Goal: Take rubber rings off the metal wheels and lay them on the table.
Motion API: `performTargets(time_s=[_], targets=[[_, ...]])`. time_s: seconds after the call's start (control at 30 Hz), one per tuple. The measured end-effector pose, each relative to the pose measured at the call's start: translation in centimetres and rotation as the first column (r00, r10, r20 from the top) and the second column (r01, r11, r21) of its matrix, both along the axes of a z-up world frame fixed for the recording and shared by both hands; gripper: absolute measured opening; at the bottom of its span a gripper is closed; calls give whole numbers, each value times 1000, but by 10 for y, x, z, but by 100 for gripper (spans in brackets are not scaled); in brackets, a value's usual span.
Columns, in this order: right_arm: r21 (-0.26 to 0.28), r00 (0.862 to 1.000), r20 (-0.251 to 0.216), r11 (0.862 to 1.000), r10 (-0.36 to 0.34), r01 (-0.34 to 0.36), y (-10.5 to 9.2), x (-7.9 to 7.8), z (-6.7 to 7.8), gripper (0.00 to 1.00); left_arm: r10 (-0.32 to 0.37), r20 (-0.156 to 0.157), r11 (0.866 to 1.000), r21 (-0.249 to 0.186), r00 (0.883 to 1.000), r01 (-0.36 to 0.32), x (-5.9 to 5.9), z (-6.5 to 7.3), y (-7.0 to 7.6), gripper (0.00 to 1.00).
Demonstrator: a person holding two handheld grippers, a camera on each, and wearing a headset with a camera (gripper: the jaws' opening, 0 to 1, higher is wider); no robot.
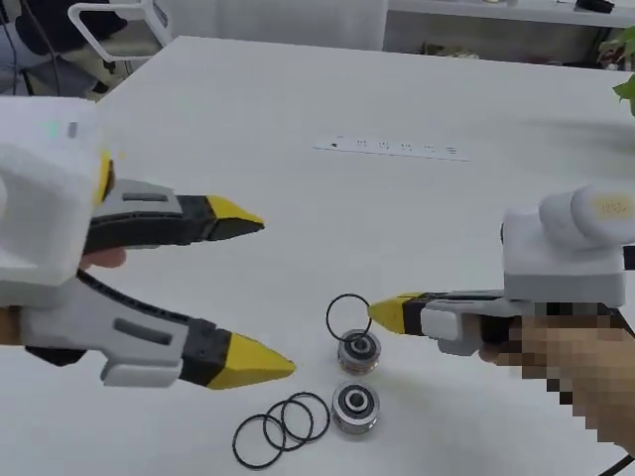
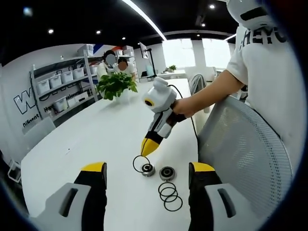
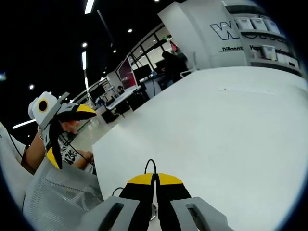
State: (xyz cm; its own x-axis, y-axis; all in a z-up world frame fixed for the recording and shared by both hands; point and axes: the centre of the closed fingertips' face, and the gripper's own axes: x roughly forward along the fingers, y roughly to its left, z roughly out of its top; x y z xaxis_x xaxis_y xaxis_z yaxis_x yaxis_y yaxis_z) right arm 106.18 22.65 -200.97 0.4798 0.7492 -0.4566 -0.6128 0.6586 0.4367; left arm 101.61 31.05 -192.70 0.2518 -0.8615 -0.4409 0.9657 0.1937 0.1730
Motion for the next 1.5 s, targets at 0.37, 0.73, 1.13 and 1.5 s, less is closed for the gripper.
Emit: performTargets(time_s=[0.37, 0.73, 1.13, 1.5], targets=[[21, 998, 8, 998, 57, -57, 21, -12, 8, 0, 156, -54, 987, -41, 986, -158, -9, -13, 40, 77], [48, 993, 23, 992, 118, -119, 40, -21, 17, 0, 240, -121, 968, -45, 963, -247, -19, -34, 56, 79], [30, 979, 3, 979, 203, -203, 61, -39, 9, 0, 225, -186, 974, 22, 956, -225, -34, -62, 50, 80], [-40, 956, -37, 956, 289, -291, 77, -59, -16, 0, 228, -190, 974, 39, 955, -225, -34, -66, 50, 76]])
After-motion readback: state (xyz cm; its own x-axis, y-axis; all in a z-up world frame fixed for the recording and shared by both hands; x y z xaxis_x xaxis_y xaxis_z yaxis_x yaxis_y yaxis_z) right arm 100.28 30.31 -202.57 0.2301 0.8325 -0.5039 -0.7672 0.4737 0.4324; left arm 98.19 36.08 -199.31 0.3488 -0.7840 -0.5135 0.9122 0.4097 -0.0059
